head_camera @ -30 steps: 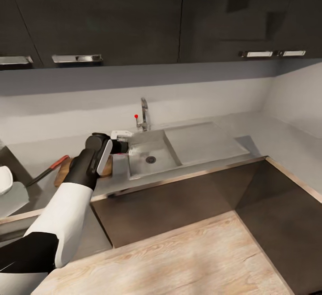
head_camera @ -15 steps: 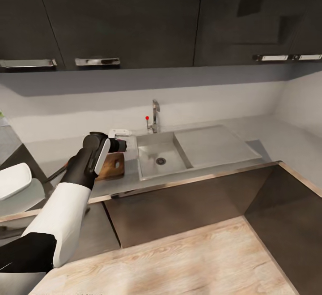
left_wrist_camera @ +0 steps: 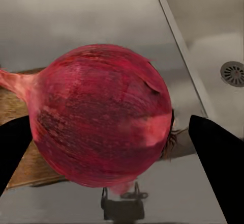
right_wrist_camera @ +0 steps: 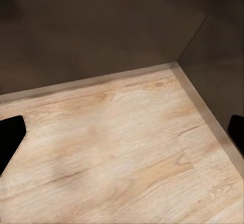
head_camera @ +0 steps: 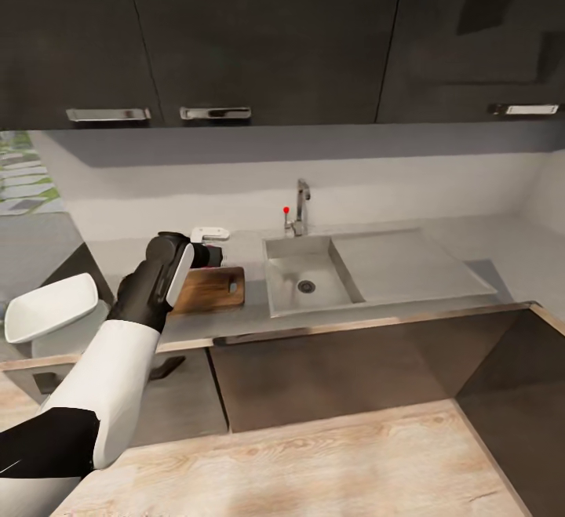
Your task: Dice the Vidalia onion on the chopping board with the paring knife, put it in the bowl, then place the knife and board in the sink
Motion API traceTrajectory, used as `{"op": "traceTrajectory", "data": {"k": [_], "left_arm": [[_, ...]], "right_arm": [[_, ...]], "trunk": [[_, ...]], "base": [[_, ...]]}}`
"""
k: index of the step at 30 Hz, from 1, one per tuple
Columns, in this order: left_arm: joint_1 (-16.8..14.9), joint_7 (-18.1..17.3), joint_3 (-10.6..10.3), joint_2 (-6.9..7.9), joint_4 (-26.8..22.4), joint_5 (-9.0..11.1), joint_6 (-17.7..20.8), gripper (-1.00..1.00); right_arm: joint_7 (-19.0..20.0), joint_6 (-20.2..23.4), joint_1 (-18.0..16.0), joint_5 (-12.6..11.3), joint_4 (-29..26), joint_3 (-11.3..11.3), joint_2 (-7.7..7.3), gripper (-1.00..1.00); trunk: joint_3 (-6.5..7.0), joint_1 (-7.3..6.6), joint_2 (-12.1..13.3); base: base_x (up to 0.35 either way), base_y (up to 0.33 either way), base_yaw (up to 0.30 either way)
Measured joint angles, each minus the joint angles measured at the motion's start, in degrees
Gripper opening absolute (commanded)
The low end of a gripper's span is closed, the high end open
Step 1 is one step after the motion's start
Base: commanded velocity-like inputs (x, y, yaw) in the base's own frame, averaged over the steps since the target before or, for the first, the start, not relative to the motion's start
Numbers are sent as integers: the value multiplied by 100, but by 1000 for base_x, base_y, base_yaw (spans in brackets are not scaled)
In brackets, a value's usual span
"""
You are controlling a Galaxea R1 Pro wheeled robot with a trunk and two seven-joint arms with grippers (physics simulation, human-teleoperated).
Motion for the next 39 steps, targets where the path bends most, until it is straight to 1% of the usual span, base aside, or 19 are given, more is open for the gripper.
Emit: {"op": "traceTrajectory", "data": {"k": [8, 14, 25, 34, 39], "left_arm": [[19, 0, -3, -1, 91, 5, 0, -100], [26, 0, -8, -32, 486, 12, -8, -100], [25, 0, -6, -51, 976, 23, -31, -100], [25, 0, -15, -64, 1008, 23, -37, -100], [25, 0, -14, -64, 1009, 26, -37, -100]], "right_arm": [[0, 0, 0, 0, 0, 0, 0, 100], [0, 0, 1, 7, -1, 0, 0, 100], [8, -3, 1, 11, -1, 0, -21, 100], [10, -6, 1, 18, -1, 6, -25, 100], [3, -1, 1, 17, -1, 2, -19, 100]], "trunk": [[50, 0, 0], [81, 0, 1], [87, 0, 1], [87, 0, 1], [87, -2, 0]], "base": [[0, 0, 228], [0, 0, 167], [0, 0, 13], [3, 0, 0], [124, 0, 0]]}}
